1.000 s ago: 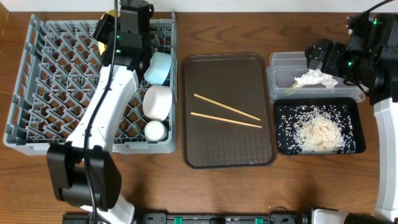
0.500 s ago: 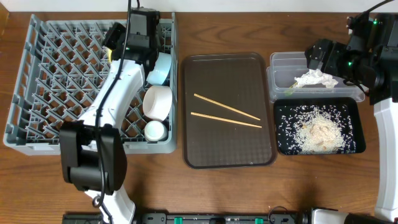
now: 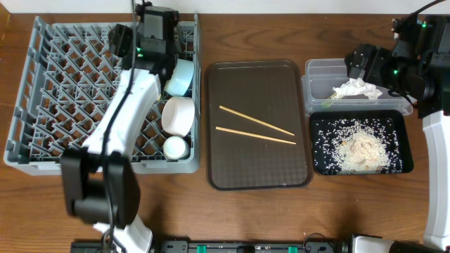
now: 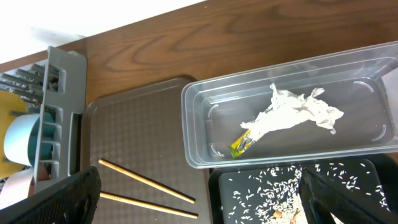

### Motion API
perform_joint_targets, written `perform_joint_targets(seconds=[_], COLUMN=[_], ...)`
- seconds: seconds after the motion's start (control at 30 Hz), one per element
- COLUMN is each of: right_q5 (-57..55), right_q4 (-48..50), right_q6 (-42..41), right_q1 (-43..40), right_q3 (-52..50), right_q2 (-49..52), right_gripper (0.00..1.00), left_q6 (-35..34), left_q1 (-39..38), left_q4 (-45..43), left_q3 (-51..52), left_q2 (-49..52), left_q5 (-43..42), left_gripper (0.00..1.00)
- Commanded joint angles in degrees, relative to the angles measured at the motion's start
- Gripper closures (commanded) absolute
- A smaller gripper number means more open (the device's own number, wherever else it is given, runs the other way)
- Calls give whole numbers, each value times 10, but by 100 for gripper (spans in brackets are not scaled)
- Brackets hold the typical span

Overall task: Sort waste into correct bins and load items into the dishwasher
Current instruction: 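Release the plate and move the left gripper to the chopsticks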

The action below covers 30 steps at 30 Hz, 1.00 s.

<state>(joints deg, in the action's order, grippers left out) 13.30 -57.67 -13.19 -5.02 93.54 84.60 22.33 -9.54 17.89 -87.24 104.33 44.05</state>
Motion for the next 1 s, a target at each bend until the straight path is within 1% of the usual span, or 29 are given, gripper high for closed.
perform_joint_targets(seconds=[0.0, 0.1, 0.13, 0.17, 0.23, 0.3, 0.37, 0.43, 0.53, 0.6, 0.73, 0.8, 0.83, 0.9, 0.93, 0.97], right_q5=[2, 2, 2, 2, 2, 2, 2, 2, 2, 2, 2, 2, 2, 2, 2, 2], right_q4=[0, 0, 0, 0, 0, 0, 0, 0, 0, 0, 0, 0, 0, 0, 0, 0], right_q6=[-5, -5, -5, -5, -5, -5, -5, -5, -5, -5, -5, -5, -5, -5, -5, -5], right_q1=[-2, -2, -2, -2, -2, -2, -2, -2, -2, -2, -2, -2, -2, -2, -2, -2], right_q3=[1, 1, 1, 1, 1, 1, 1, 1, 1, 1, 1, 1, 1, 1, 1, 1], right_q2=[2, 2, 2, 2, 2, 2, 2, 2, 2, 2, 2, 2, 2, 2, 2, 2], right_gripper=[1, 1, 1, 1, 1, 1, 1, 1, 1, 1, 1, 1, 1, 1, 1, 1], left_q6=[-80, -131, -166, -182, -229, -315, -402, -446, -480, -482, -483, -495, -504, -521, -528, -549], left_q1=[-2, -16, -32, -41, -68, -102, -139, -173, -228, -259, -298, -313, -318, -329, -331, -334], left_q4=[15, 48, 74, 89, 130, 190, 242, 266, 272, 266, 251, 250, 250, 251, 251, 251], left_q3=[-12, -12, -12, -12, -12, -12, -12, -11, -11, -11, -11, -11, -11, -11, -11, -11], left_q2=[-110, -169, -194, -202, -208, -205, -193, -175, -131, -97, -37, -9, 3, 24, 30, 34], left_q5=[-97, -199, -258, -281, -310, -321, -349, -380, -400, -400, -401, -401, -405, -425, -431, -433], left_gripper=[34, 34, 34, 34, 34, 34, 34, 34, 37, 37, 36, 39, 38, 40, 52, 60])
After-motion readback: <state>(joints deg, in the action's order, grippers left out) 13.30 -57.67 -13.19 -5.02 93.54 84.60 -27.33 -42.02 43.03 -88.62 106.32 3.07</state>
